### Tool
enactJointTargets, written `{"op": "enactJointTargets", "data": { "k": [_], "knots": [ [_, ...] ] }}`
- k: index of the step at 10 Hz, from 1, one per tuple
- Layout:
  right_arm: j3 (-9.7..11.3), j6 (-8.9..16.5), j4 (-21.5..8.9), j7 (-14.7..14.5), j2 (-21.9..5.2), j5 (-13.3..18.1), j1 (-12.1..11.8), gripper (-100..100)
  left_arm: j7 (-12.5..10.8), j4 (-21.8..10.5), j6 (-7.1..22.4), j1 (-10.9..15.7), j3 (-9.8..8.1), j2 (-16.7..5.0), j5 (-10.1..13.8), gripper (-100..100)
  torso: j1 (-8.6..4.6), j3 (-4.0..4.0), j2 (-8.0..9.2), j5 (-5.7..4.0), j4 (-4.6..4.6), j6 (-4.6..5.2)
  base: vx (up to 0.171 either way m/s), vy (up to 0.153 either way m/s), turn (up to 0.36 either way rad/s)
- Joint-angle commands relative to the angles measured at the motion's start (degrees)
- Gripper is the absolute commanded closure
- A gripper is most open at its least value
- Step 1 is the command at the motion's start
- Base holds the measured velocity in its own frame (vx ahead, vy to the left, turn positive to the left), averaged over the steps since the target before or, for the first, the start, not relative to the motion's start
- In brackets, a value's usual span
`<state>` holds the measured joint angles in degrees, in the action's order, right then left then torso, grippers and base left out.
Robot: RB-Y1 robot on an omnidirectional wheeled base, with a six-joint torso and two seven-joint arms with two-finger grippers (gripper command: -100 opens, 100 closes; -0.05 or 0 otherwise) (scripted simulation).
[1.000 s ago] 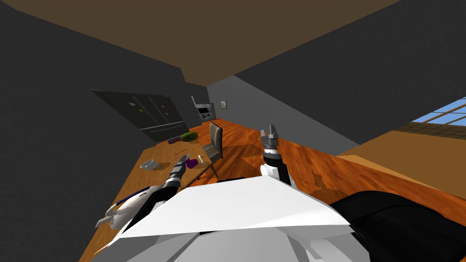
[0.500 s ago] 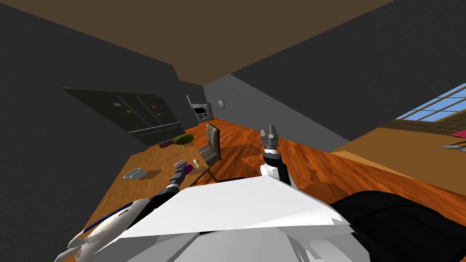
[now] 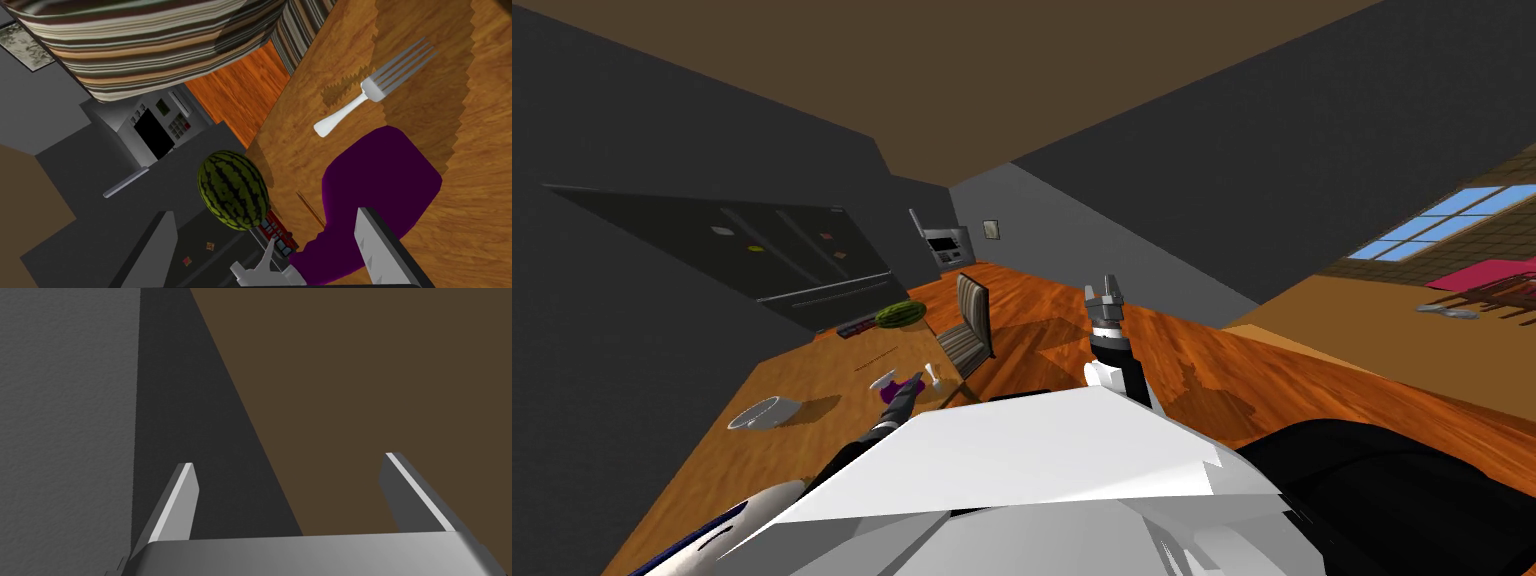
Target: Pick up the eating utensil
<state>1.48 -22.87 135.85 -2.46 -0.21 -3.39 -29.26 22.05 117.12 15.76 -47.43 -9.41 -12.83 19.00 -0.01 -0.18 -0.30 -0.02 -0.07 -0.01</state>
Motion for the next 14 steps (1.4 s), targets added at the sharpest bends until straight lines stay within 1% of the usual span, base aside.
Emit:
{"op": "enactJointTargets", "data": {
  "k": [1,2,4,5,7,8,10,11,14],
  "knots": [
    [0.0,0.0,0.0,0.0,0.0,0.0,0.0,0,2.2,-2.9,2.9,0.0,0.07,-0.1,0.8,-100,0.00,0.00,0.00,0.00,0.00,0.00,0.139,-0.002,-0.197],
    [0.0,0.0,0.0,0.0,0.0,0.0,0.0,0,2.2,-3.1,3.4,0.0,0.07,-0.1,0.8,-100,-0.01,-0.07,-0.12,0.01,-0.02,0.02,0.119,0.008,-0.078],
    [0.0,0.0,0.0,0.0,0.0,0.0,0.0,0,4.7,-6.4,7.1,-1.0,0.02,-1.2,2.6,-100,0.05,-0.06,-0.11,0.02,-0.02,0.00,0.137,0.025,-0.158],
    [0.0,0.0,0.0,0.0,0.0,0.0,0.0,0,4.7,-6.4,7.4,-1.0,0.02,-1.2,2.6,-100,0.07,-0.10,-0.17,0.02,-0.04,0.00,0.105,0.016,-0.071],
    [0.0,0.0,0.0,0.0,0.0,0.0,0.0,0,7.1,-9.6,10.7,-1.9,0.00,-2.3,4.3,-100,0.03,-0.04,-0.06,0.01,-0.01,0.01,0.122,0.019,-0.176],
    [0.0,0.0,0.0,0.0,0.0,0.0,0.0,0,7.1,-9.6,11.1,-1.9,0.00,-2.3,4.3,-100,0.06,-0.08,-0.13,0.01,-0.03,0.01,0.099,0.029,-0.040],
    [0.0,0.0,0.0,0.0,0.0,0.0,0.0,0,9.3,-12.6,14.4,-2.7,0.00,-3.4,5.9,-100,0.04,-0.01,-0.01,0.01,0.00,-0.01,0.108,0.039,-0.126],
    [0.0,0.0,0.0,0.0,0.0,0.0,0.0,0,9.3,-12.6,14.4,-2.7,0.00,-3.4,5.9,-100,0.11,-0.05,-0.09,0.02,-0.02,0.01,0.104,0.047,-0.085],
    [0.0,0.0,0.0,0.0,0.0,0.0,0.0,0,12.1,-16.4,18.5,-3.6,0.05,-5.2,8.0,-100,0.11,-0.03,-0.04,0.02,-0.01,-0.01,0.108,0.048,-0.127]
  ]
}}
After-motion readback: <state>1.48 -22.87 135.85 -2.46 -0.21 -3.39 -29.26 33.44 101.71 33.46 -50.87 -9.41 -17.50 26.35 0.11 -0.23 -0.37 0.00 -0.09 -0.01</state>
